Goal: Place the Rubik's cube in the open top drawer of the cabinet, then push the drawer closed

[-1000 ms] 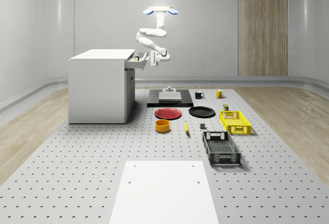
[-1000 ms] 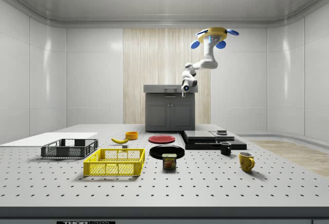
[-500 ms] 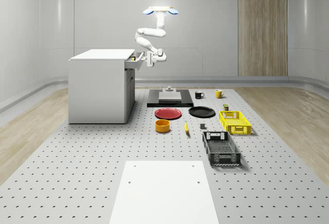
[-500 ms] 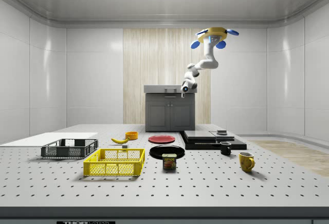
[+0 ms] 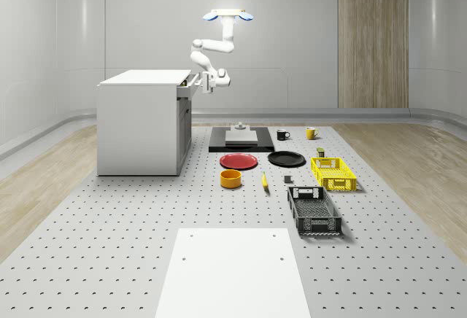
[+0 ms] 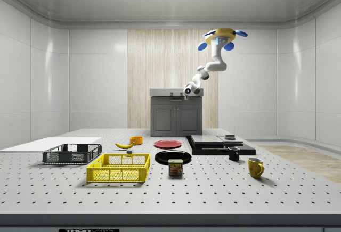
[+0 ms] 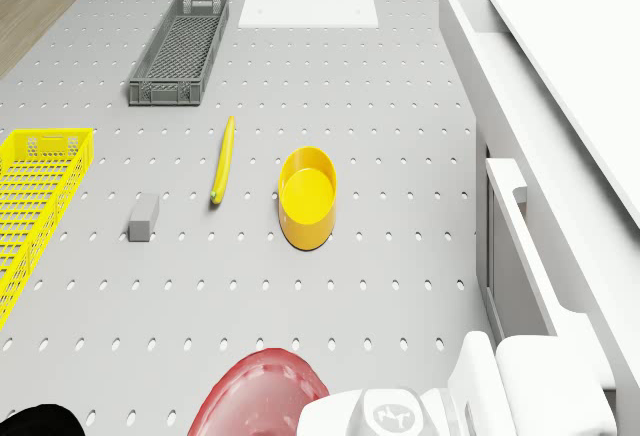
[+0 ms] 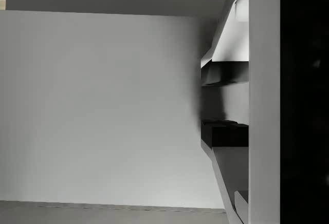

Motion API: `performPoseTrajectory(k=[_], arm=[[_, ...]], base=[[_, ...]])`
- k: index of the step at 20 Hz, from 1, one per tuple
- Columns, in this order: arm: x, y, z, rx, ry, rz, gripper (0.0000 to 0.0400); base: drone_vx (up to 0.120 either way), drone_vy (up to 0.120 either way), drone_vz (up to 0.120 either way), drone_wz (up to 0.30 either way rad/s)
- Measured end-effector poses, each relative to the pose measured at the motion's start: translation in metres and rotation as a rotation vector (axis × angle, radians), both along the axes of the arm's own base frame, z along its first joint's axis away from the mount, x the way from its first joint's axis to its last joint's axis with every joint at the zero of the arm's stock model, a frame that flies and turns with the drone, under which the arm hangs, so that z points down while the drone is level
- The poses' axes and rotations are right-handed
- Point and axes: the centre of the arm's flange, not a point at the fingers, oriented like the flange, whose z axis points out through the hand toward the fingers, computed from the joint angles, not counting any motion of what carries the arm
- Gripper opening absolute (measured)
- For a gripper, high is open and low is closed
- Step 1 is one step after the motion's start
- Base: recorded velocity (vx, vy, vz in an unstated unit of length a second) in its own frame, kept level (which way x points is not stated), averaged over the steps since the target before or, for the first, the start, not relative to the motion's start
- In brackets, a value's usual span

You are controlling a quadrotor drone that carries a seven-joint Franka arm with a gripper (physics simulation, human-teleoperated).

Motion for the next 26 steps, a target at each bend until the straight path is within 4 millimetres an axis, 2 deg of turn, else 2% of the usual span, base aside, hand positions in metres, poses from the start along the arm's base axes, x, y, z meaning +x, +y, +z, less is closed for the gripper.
performPoseTrajectory(k=[3, 11, 22, 26], arm=[[0.0, 0.009, 0.014, 0.0, 0.012, 0.001, 0.0102], [-0.002, 0.026, 0.037, 0.0, 0.025, 0.002, 0.0105], [-0.003, 0.034, 0.047, 0.0, 0.028, 0.002, 0.0105], [-0.003, 0.035, 0.048, 0.0, 0.029, 0.002, 0.0105]], base=[[0.0, 0.013, 0.0, 0.0], [0.0, 0.12, 0.0, 0.0], [0.0, 0.12, 0.0, 0.0], [0.0, 0.02, 0.0, 0.0]])
